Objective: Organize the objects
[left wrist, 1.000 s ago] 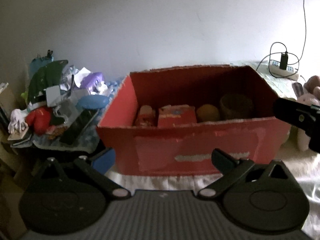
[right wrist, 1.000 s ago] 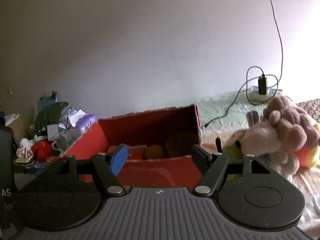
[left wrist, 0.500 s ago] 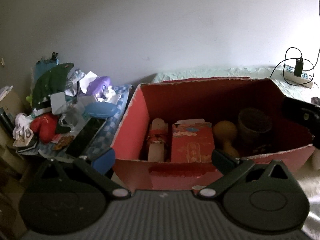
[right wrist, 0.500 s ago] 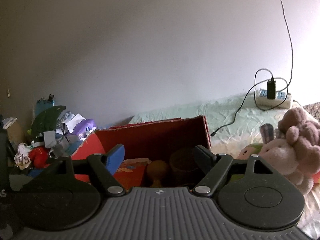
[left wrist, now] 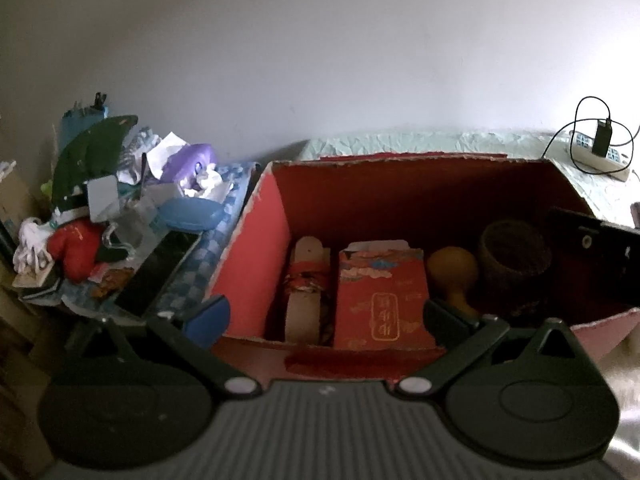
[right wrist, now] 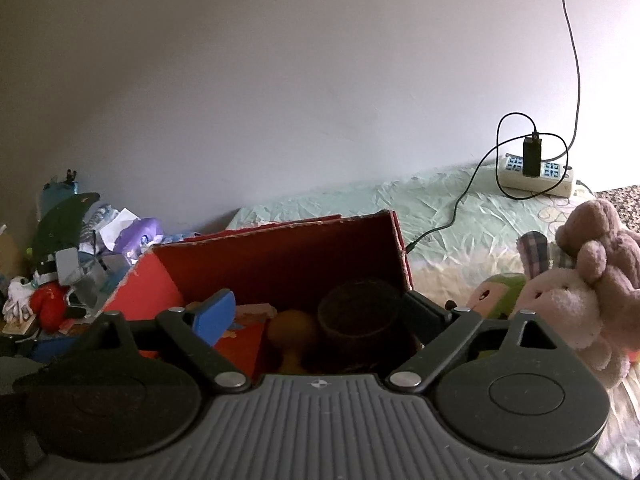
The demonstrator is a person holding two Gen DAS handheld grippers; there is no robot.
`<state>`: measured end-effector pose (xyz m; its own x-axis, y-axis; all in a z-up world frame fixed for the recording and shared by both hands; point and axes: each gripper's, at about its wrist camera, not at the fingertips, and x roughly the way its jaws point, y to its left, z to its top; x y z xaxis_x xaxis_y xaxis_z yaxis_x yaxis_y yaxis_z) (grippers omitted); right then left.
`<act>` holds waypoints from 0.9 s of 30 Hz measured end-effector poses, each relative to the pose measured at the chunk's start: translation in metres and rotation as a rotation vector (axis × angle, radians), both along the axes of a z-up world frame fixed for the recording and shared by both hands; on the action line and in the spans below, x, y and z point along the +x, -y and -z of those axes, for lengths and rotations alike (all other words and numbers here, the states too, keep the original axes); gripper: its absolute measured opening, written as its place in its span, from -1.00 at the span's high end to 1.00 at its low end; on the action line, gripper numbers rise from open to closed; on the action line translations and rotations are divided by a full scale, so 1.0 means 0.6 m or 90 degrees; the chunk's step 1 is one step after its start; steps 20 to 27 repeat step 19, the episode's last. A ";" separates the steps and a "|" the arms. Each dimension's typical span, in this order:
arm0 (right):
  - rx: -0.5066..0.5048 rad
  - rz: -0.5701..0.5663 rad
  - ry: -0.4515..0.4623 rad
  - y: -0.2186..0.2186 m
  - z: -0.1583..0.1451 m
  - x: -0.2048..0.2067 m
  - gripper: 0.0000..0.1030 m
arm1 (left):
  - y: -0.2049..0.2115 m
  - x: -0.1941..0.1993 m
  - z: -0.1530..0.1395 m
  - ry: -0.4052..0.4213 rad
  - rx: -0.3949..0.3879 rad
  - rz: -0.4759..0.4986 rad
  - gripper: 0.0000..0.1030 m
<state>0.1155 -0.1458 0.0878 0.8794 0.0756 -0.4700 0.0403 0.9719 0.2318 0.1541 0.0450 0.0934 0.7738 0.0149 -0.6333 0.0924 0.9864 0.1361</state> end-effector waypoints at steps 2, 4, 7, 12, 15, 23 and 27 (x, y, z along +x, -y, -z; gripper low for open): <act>-0.007 -0.003 -0.002 -0.002 0.002 0.007 -0.79 | -0.002 0.003 0.000 0.005 -0.005 0.003 -0.99; -0.013 -0.007 -0.004 -0.005 0.005 0.013 -0.79 | -0.002 0.006 0.002 0.009 -0.004 0.005 -0.99; -0.025 -0.007 -0.007 -0.008 0.010 0.019 -0.79 | -0.004 0.012 0.004 0.010 -0.011 0.019 -0.99; -0.030 -0.007 -0.007 -0.009 0.014 0.026 -0.79 | -0.011 0.020 0.006 0.011 -0.034 0.029 -0.97; -0.033 -0.011 -0.005 -0.011 0.015 0.028 -0.79 | -0.010 0.019 0.005 0.026 -0.023 0.021 -0.94; -0.040 -0.014 -0.004 -0.015 0.015 0.030 -0.79 | -0.011 0.021 0.003 0.026 -0.023 0.021 -0.93; -0.040 -0.014 -0.004 -0.015 0.015 0.030 -0.79 | -0.011 0.021 0.003 0.026 -0.023 0.021 -0.93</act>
